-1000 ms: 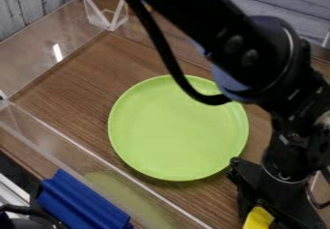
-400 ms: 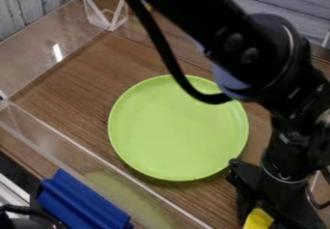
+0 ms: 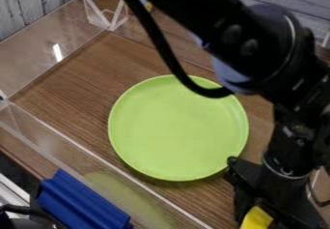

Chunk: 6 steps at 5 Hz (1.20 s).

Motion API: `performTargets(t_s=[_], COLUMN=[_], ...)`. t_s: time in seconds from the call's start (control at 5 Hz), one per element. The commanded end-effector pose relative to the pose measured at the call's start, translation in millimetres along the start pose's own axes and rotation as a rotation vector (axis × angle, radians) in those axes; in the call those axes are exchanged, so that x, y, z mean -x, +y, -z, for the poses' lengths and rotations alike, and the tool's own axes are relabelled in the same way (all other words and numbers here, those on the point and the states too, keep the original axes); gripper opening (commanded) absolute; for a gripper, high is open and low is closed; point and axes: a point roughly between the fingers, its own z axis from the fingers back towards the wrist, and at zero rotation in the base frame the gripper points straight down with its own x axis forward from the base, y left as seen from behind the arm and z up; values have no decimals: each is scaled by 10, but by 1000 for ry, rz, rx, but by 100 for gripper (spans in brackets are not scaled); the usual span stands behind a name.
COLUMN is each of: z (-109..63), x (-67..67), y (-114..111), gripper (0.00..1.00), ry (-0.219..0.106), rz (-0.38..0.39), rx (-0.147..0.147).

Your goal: Put the banana on top of the green plate

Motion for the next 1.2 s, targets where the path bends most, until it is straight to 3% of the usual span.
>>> performTargets(t_s=[0.0, 0.2, 0.6, 0.8, 1.0], z=[-247, -392, -933, -1110, -1201], x=[-55, -30, 51, 111, 188], y=[-31, -22, 106, 244, 527], gripper=[0, 0, 0, 0, 0], ry=[-39, -36, -35, -40, -52], rz=[11, 16, -38, -67, -122], rx=[10, -1, -24, -35, -38])
